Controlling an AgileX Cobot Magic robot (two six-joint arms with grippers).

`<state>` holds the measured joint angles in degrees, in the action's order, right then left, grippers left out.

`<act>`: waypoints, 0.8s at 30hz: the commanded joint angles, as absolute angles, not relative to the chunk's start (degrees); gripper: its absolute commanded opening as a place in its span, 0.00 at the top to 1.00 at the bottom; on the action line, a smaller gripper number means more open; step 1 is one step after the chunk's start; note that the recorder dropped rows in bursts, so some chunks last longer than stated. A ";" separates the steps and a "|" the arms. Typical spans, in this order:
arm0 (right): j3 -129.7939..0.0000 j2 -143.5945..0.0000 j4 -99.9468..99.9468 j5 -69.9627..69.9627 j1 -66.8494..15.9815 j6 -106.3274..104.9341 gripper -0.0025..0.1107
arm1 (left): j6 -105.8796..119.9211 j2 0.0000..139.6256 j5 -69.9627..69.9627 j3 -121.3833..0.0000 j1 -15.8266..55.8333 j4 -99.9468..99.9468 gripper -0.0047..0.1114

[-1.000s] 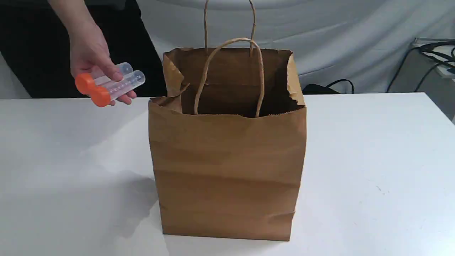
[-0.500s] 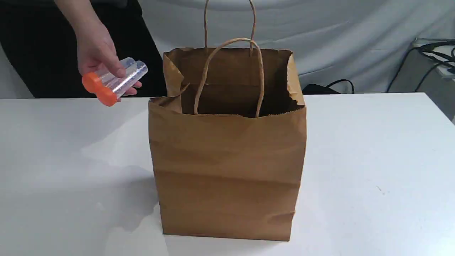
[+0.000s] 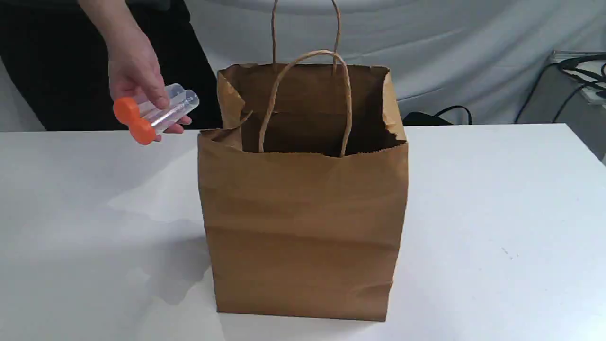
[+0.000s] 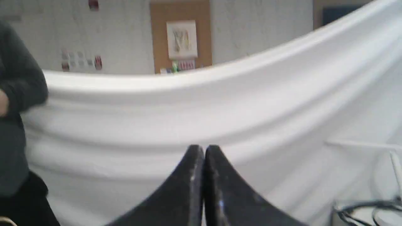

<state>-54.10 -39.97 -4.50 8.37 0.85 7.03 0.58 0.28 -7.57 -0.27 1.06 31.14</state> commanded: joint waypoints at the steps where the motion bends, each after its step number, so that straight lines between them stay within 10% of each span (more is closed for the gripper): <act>1: -63.71 -49.81 0.81 20.78 1.12 -3.44 0.98 | 0.39 0.00 -7.53 0.00 0.92 30.93 0.96; 10: -80.69 -68.57 44.79 49.68 1.12 -48.19 0.98 | 0.39 0.00 -7.53 0.00 0.92 30.93 0.96; 24: -85.11 -82.14 52.78 68.17 -2.29 -51.03 0.98 | 0.57 0.00 -4.67 0.00 0.92 30.93 0.96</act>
